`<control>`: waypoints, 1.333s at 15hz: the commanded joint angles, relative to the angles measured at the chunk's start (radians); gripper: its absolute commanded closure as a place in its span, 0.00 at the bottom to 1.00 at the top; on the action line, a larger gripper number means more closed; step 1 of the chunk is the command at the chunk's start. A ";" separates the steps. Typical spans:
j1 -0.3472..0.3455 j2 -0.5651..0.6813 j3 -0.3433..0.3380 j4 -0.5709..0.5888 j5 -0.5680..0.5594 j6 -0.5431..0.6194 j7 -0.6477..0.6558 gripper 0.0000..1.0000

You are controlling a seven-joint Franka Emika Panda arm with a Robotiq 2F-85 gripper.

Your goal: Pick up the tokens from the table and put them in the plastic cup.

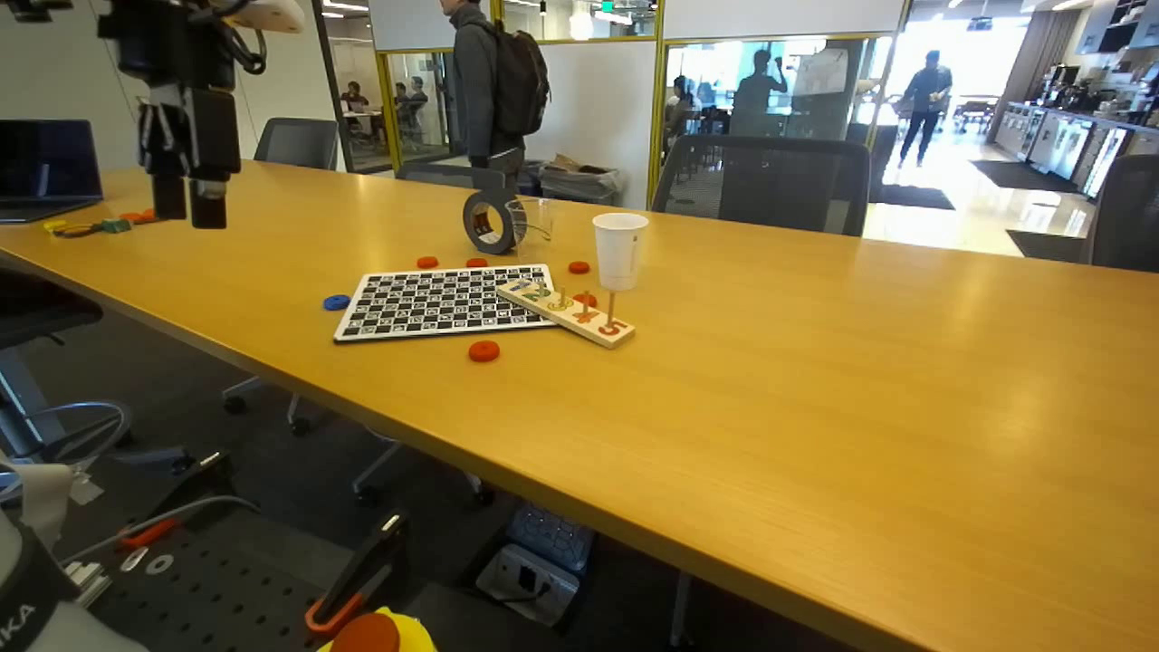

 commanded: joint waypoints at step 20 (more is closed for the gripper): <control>-0.154 0.545 -0.292 -0.014 -0.067 0.777 -0.272 0.00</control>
